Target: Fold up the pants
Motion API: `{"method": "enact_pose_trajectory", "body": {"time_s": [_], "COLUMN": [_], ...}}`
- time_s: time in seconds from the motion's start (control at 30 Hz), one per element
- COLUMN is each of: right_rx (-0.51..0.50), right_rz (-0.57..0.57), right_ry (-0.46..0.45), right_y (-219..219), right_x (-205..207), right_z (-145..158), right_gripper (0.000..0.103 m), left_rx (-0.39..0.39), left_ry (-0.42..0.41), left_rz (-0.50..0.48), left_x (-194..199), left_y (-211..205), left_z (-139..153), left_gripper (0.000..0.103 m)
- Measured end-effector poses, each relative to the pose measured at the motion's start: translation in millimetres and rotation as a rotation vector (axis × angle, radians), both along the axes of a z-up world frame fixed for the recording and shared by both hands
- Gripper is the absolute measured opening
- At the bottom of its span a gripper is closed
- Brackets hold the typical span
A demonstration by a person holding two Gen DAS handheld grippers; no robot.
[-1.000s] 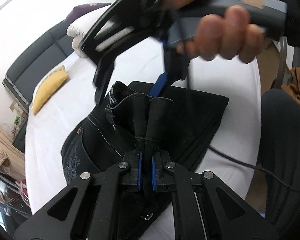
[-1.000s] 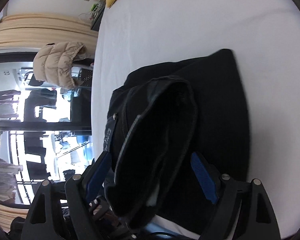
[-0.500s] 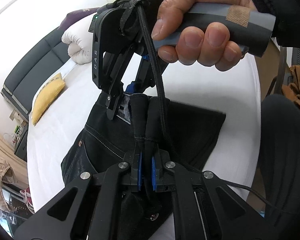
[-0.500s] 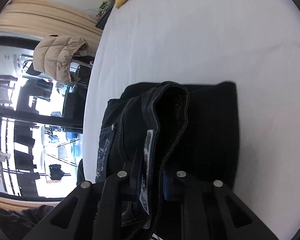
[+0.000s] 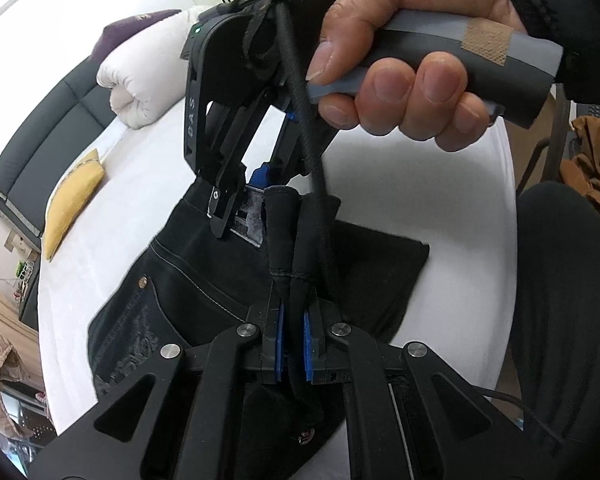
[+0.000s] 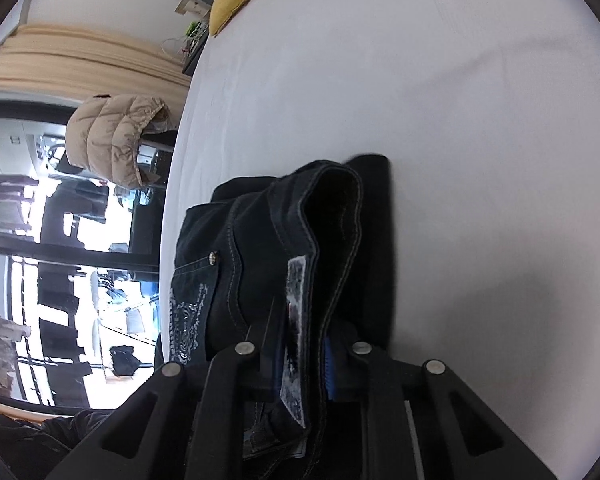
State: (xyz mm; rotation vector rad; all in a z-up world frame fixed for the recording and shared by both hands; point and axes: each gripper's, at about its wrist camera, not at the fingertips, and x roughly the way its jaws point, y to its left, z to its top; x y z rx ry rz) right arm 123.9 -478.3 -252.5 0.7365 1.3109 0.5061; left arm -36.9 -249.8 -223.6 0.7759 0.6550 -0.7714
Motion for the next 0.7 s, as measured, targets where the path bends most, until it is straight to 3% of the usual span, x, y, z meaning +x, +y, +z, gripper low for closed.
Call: {"method": "enact_pose_trajectory", "body": {"time_s": [0.1, 0.2, 0.4, 0.47, 0.53, 0.7], "right_rx": [0.065, 0.160, 0.145, 0.123, 0.056, 0.023], "right_rz": [-0.045, -0.086, -0.140, -0.156, -0.168, -0.172], "right_ry": [0.017, 0.012, -0.019, -0.020, -0.017, -0.017], "right_y": [-7.9, -16.1, -30.6, -36.4, -39.9, -41.7], "right_x": [-8.2, -15.6, -32.8, -38.9, -47.9, -53.4], "right_z": [-17.2, -25.7, -14.4, -10.2, -3.3, 7.1], "right_gripper": [0.017, 0.022, 0.030, 0.033, 0.048, 0.056], "left_rx": [-0.009, -0.068, -0.282, -0.343, -0.389, -0.431], "left_ry": [0.013, 0.103, 0.271, 0.308, 0.375, 0.496], "left_rz": [0.001, 0.013, 0.117, 0.169, 0.262, 0.507], "left_x": [-1.2, 5.1, 20.6, 30.5, 50.6, 112.8], "left_y": [-0.6, 6.1, 68.1, 95.1, 123.2, 181.8], "left_z": [-4.4, 9.2, 60.0, 76.2, 78.7, 55.4], "left_gripper": [0.008, 0.010, 0.013, 0.013, 0.016, 0.029]}}
